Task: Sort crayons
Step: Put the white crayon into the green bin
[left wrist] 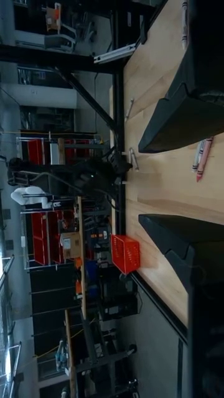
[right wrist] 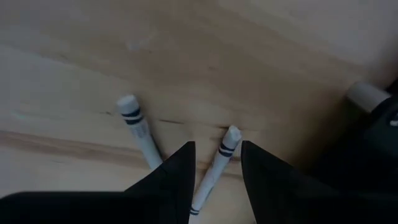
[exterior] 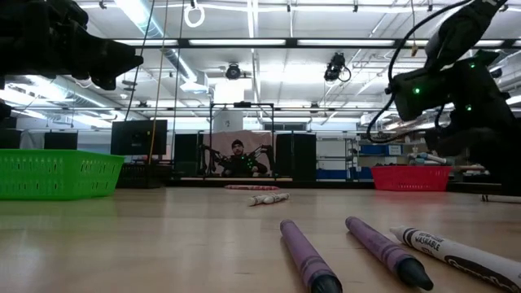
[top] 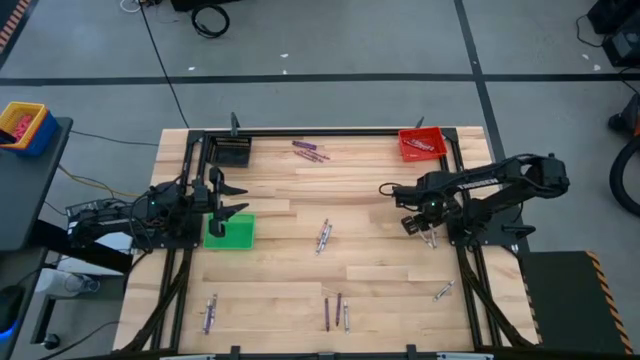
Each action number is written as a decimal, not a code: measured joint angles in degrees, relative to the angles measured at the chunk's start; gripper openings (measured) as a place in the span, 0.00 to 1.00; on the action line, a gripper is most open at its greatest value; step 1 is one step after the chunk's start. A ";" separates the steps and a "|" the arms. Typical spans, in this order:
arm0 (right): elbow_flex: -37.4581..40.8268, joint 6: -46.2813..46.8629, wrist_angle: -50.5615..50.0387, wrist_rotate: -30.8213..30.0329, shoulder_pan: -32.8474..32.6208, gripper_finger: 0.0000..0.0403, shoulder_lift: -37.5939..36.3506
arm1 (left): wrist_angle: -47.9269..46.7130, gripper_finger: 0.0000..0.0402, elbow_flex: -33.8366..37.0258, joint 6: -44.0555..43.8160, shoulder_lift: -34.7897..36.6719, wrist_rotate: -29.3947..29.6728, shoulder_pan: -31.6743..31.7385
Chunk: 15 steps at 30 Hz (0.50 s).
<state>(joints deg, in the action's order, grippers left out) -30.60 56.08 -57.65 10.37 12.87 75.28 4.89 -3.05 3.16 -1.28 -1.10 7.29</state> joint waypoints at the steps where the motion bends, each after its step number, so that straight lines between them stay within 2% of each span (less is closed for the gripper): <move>1: 0.12 -0.86 0.00 0.66 0.46 0.33 0.40 | 0.00 0.46 0.00 0.00 0.00 -0.02 -0.02; 9: 2.64 -6.60 1.35 5.94 3.22 0.33 1.83 | 0.00 0.46 0.00 0.00 0.00 -0.02 0.00; 15: 2.65 -6.03 3.01 5.96 2.14 0.27 1.51 | 0.00 0.46 0.00 -0.02 0.00 -0.02 -0.02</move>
<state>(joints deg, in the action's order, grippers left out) -27.94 50.05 -54.64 16.33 15.01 76.79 4.89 -3.05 3.14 -1.28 -1.13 7.27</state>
